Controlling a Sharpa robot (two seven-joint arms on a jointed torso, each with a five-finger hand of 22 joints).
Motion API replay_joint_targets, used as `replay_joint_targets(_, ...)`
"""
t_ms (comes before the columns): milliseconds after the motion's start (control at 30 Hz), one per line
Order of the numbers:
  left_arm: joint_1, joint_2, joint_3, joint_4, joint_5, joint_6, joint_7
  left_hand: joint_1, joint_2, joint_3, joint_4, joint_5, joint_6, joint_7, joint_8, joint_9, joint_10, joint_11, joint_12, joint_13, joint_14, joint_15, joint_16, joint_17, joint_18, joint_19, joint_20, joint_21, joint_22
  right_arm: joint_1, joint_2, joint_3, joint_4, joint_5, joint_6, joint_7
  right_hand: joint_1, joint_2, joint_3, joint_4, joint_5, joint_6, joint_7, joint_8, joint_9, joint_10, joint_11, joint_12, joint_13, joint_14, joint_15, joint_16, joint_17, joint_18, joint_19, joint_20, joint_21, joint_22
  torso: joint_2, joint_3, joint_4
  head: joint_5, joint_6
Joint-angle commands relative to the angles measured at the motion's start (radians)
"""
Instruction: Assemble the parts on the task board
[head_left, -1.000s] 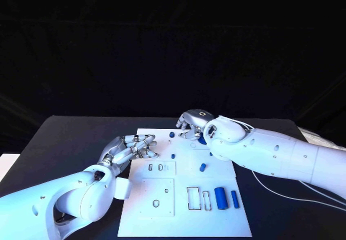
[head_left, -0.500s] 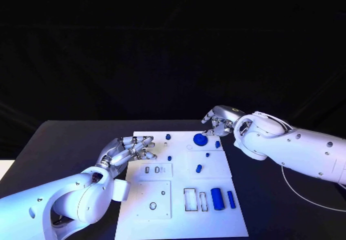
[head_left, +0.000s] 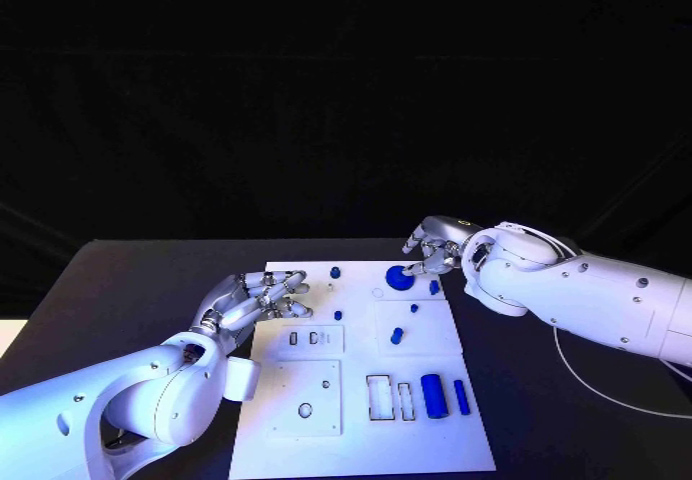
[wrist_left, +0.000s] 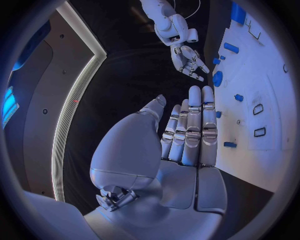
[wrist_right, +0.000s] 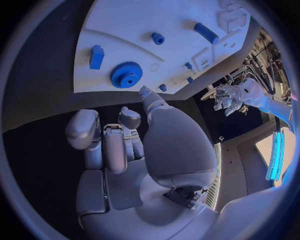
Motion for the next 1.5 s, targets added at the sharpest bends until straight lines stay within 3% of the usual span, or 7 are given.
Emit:
replay_joint_targets(33,0.001,0.003,0.001,0.001,0.0,0.023,0.009,0.009,-0.001,0.006,-0.002,0.0,-0.003,0.003,-0.004,-0.001,-0.001,0.003,-0.006,0.001,-0.01,0.0,-0.006,0.001,0.008,0.0,0.005,-0.006,-0.001,-0.006,0.017,-0.001,-0.018,-0.022,0.044,-0.017,0.015,0.002,-0.004,0.001,0.007,-0.005,-0.001,0.001,0.002,0.005,0.004,0.016,0.018,0.071,0.008,0.007,0.07,-0.017,0.001,0.01,0.006,0.006,0.0,-0.001,-0.0001,0.0,-0.002)
replay_joint_targets(400,0.001,0.001,0.001,0.001,0.0,0.022,0.009,0.009,-0.001,0.006,-0.002,0.0,-0.003,0.003,-0.004,-0.001,-0.001,0.003,-0.006,0.001,-0.01,0.0,-0.006,0.001,0.008,0.0,0.005,-0.006,-0.001,-0.02,0.054,-0.001,-0.063,-0.048,0.056,-0.027,0.025,0.008,-0.006,0.004,0.019,0.002,-0.001,0.005,0.004,0.012,0.004,0.04,0.047,0.073,0.007,0.013,0.079,-0.019,0.003,0.01,0.017,0.02,-0.001,-0.0014,0.001,0.001,-0.006)
replay_joint_targets(867,0.001,0.001,0.001,0.001,0.0,0.023,0.008,0.011,-0.002,0.008,-0.005,-0.001,-0.003,0.004,-0.004,0.0,-0.001,0.003,-0.007,0.001,-0.011,0.0,-0.007,0.005,0.008,0.0,0.005,-0.007,-0.002,-0.025,0.066,-0.001,-0.08,-0.048,0.081,-0.022,0.029,0.013,-0.007,0.007,0.02,0.012,-0.003,0.009,0.006,0.023,0.003,0.066,0.076,0.073,0.007,0.016,0.084,-0.02,0.002,0.01,0.022,0.026,0.0,-0.0003,0.0009,0.002,-0.007)
replay_joint_targets(1500,0.001,0.001,0.001,0.0,0.0,0.023,0.008,0.011,-0.002,0.008,-0.005,-0.001,-0.003,0.004,-0.004,0.0,-0.001,0.003,-0.007,0.001,-0.011,0.0,-0.007,0.005,0.008,0.0,0.005,-0.007,-0.002,-0.037,0.077,-0.003,-0.097,-0.068,0.092,-0.021,0.045,0.039,0.007,0.008,0.025,0.067,-0.014,0.032,0.016,0.044,-0.007,0.112,0.131,0.075,0.0,0.024,0.096,-0.023,0.005,0.005,0.04,0.051,0.0,-0.0005,0.0011,0.004,-0.014)
